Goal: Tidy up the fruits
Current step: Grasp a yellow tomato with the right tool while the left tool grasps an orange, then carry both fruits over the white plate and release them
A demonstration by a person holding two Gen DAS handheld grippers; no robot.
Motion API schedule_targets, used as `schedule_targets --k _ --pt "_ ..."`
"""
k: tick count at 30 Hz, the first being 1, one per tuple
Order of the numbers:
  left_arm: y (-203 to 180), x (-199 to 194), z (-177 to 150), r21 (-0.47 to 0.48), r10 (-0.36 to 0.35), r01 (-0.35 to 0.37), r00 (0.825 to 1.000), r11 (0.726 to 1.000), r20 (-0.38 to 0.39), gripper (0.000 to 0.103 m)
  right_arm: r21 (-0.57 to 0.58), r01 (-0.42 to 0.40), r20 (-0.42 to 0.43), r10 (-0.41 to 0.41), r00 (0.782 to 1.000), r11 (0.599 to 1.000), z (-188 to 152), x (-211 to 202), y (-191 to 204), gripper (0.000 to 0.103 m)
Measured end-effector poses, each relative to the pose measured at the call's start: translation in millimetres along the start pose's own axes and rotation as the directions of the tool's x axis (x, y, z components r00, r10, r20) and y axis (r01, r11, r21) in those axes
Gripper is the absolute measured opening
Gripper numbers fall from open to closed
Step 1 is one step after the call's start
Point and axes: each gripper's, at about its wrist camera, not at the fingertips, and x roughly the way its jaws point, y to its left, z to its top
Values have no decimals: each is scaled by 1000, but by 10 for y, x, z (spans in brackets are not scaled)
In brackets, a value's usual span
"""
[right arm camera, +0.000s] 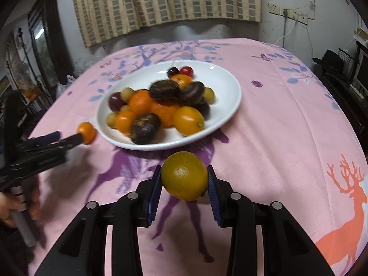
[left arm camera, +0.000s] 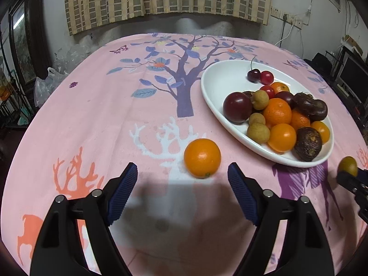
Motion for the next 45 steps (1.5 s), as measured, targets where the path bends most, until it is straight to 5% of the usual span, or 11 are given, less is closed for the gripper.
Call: schedule_targets --k 9,23,36,39,41,45 --pt "-140 288 68 10 -34 34 998 999 -44 37 3 -51 9 51 999 999 34 -55 -4 39" --pt "-508 -275 418 76 -170 165 984 983 54 37 -13 -93 125 94 988 996 394 -232 134 38" --pt "-809 129 800 31 -145 145 989 989 8 37 69 -70 110 62 992 995 1030 299 -6 39" --pt "-782 151 793 10 -123 123 992 992 22 51 100 -67 123 54 991 993 1036 372 -54 49" --pt "-758 101 773 4 -113 113 993 994 45 70 128 -76 143 57 988 989 1013 343 -107 57" --pt "-694 -20 731 7 -108 108 992 994 68 77 132 -78 156 57 986 988 940 243 -161 57"
